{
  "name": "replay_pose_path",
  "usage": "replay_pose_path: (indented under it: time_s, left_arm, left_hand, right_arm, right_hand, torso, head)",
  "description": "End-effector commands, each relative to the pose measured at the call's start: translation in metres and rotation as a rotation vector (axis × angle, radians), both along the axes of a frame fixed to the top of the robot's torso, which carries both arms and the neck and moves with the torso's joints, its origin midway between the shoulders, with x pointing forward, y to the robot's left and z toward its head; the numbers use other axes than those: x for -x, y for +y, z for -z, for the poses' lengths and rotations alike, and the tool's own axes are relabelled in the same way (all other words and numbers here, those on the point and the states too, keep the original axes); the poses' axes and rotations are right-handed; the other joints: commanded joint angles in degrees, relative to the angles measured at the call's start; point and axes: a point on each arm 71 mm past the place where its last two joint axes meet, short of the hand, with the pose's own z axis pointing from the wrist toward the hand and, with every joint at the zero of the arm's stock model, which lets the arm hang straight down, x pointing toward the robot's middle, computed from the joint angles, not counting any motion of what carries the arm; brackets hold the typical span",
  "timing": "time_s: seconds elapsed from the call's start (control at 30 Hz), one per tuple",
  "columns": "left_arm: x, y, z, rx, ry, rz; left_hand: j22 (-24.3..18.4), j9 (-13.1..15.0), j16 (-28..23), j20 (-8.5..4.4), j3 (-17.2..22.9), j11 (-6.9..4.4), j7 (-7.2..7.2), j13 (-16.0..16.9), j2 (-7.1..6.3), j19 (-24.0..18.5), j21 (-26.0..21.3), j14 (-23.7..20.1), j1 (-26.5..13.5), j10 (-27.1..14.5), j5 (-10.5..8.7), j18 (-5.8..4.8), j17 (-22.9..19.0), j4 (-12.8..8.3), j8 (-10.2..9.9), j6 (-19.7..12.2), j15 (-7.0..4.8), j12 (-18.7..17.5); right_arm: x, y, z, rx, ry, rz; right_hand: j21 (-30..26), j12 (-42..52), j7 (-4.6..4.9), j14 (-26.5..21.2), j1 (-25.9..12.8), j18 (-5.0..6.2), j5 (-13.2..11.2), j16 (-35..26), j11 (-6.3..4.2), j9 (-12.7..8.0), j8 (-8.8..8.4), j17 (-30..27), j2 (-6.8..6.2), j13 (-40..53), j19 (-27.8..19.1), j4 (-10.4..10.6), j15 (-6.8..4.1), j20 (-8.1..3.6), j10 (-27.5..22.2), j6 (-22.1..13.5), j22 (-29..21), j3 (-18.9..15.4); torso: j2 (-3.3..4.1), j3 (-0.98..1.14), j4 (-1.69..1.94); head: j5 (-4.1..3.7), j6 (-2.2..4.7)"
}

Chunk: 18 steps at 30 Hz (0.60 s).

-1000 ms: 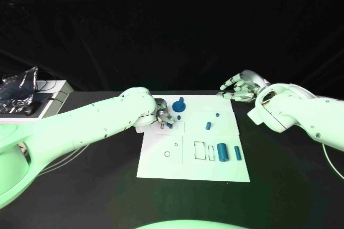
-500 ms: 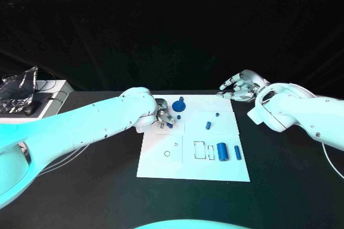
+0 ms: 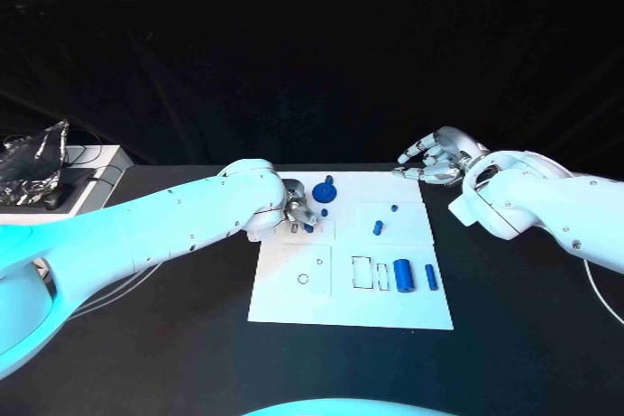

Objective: Assemble the parts on the task board

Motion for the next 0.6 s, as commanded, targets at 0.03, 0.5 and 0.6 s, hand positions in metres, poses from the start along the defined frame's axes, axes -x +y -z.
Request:
replay_pose_path:
  time_s: [0.03,0.5,0.6]
  left_arm:
    - [0.0020,-0.0010,0.0031,-0.019,0.021,0.021]
    - [0.0017,0.0031,0.0052,-0.038,0.041,0.023]
    - [0.0016,0.0038,0.0054,-0.040,0.042,0.022]
  left_hand:
    - [0.08,12.74,0.25,-0.17,7.24,-0.14,-2.96,0.01,0.52,0.27,0.22,6.06,-0.11,0.15,0.19,-1.06,15.09,-7.19,0.13,3.38,-0.25,-0.32]
    - [0.08,12.90,0.25,-0.21,6.82,-0.14,-2.99,-0.45,0.33,0.28,0.20,6.06,-0.54,0.00,-0.10,-1.06,15.09,-6.99,-0.04,3.45,-0.27,-0.65]
    - [0.14,12.92,0.25,-0.21,6.81,-0.15,-3.00,-0.52,0.34,0.31,0.23,6.06,-0.54,-0.03,-0.10,-1.07,15.09,-6.98,-0.05,3.46,-0.27,-0.69]
  right_arm:
    - [0.0006,0.0017,0.0005,0.012,0.003,-0.019]
    - [0.0005,0.0011,0.0007,0.013,0.005,-0.019]
    - [0.0005,0.0011,0.0008,0.013,0.006,-0.020]
  right_hand:
    - [-0.28,-0.29,0.11,5.98,-0.50,-0.35,-0.09,0.37,-0.04,0.09,0.36,15.10,-0.06,12.79,5.15,0.09,-0.24,-0.16,3.75,-0.47,13.72,0.39]
    - [-0.34,-0.34,0.12,5.98,-0.58,-0.33,-0.10,0.37,-0.03,0.12,0.39,15.10,-0.07,12.75,5.12,0.10,-0.23,-0.15,3.71,-0.51,13.68,0.39]
    - [-0.34,-0.34,0.12,5.98,-0.58,-0.33,-0.10,0.37,-0.03,0.12,0.39,15.10,-0.07,12.75,5.12,0.10,-0.23,-0.15,3.71,-0.51,13.68,0.39]
  torso:
    - [0.05,-0.01,-0.03]
    - [0.02,0.00,0.00]
    - [0.02,-0.01,-0.03]
  head:
    - [0.06,-0.07]
    - [0.09,-0.37]
    - [0.12,-0.40]
